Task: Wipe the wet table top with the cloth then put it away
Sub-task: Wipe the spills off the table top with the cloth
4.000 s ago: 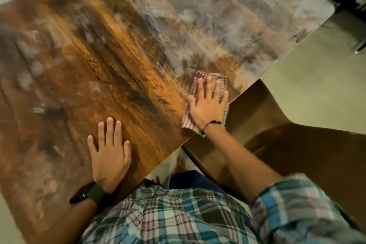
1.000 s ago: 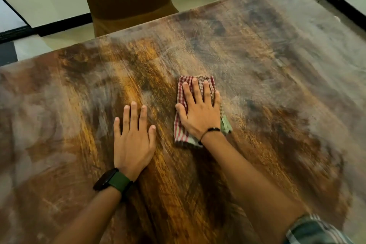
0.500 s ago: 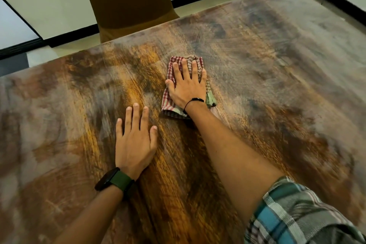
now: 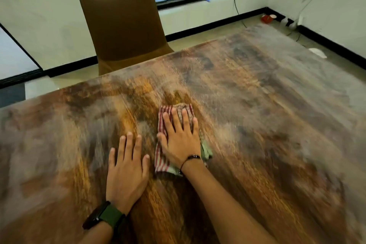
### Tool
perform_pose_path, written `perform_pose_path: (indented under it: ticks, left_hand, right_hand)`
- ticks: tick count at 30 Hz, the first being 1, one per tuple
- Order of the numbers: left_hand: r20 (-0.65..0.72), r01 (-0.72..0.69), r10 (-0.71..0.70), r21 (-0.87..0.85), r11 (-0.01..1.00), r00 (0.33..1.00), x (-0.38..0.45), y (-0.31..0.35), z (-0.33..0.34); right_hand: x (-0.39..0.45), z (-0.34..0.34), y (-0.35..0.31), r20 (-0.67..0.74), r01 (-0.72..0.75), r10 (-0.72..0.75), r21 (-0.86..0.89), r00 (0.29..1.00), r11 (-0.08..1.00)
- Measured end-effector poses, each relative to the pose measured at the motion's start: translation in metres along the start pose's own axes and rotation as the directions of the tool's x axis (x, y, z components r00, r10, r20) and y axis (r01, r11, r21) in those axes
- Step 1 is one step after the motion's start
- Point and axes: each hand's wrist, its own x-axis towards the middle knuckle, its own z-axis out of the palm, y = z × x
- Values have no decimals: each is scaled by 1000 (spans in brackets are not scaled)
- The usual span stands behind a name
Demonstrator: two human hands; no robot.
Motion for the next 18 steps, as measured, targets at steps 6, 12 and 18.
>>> perform_pose_path:
  ticks: [6, 12, 18]
  left_hand:
    - [56, 37, -36, -21, 999, 998, 2, -1, 3]
    - [26, 42, -39, -116, 992, 999, 17, 3, 2]
    - [-13, 31, -32, -44, 999, 999, 107, 0, 6]
  right_hand:
    - [-44, 12, -3, -52, -35, 34, -21, 998, 999]
    - [-16, 6, 1, 17, -9, 9, 2, 1000, 1000]
    - [67, -9, 17, -39, 58, -57, 15, 998, 998]
